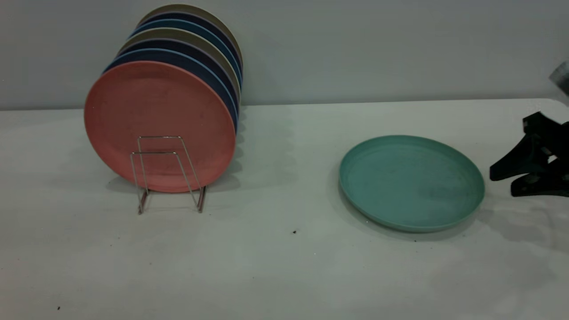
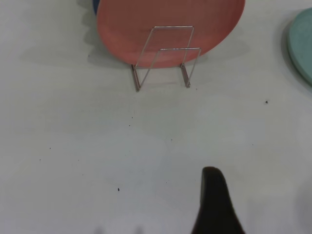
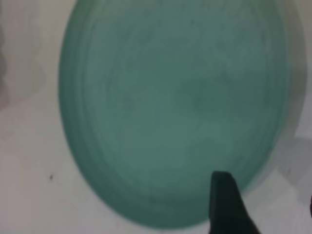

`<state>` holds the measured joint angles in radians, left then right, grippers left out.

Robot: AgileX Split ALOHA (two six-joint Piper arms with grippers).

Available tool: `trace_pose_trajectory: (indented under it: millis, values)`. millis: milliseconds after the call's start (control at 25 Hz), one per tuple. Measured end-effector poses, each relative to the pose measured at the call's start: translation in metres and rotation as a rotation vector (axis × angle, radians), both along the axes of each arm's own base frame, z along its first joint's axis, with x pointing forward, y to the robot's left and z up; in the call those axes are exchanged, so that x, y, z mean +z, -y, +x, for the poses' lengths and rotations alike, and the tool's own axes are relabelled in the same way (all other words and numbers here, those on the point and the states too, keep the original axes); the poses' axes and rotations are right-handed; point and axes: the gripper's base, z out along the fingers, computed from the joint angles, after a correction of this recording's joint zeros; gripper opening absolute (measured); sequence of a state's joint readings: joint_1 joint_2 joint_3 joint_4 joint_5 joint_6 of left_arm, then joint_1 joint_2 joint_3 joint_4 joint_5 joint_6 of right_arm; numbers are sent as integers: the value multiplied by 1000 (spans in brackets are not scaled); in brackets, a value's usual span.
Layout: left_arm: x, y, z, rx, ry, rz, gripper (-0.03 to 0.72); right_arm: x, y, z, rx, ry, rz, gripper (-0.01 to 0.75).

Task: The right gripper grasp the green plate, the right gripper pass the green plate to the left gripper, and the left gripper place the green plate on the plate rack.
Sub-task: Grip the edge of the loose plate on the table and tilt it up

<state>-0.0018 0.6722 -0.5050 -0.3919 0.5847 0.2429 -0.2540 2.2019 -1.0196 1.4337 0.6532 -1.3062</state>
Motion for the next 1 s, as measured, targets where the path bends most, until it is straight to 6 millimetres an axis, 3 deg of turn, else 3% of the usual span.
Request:
trace_pose_trajectory:
  millis: [560,880,1000]
  values:
    - [0,0,0,-3,1,3,516,-33,0,15,-69,-35,59,425]
    - [0,0,0,-15,5,15,516,-41,-25,29,-27,-27,53,425]
    - [0,0,0,-15,4,15,516,-44,-31,33,-35,-35,44,387]
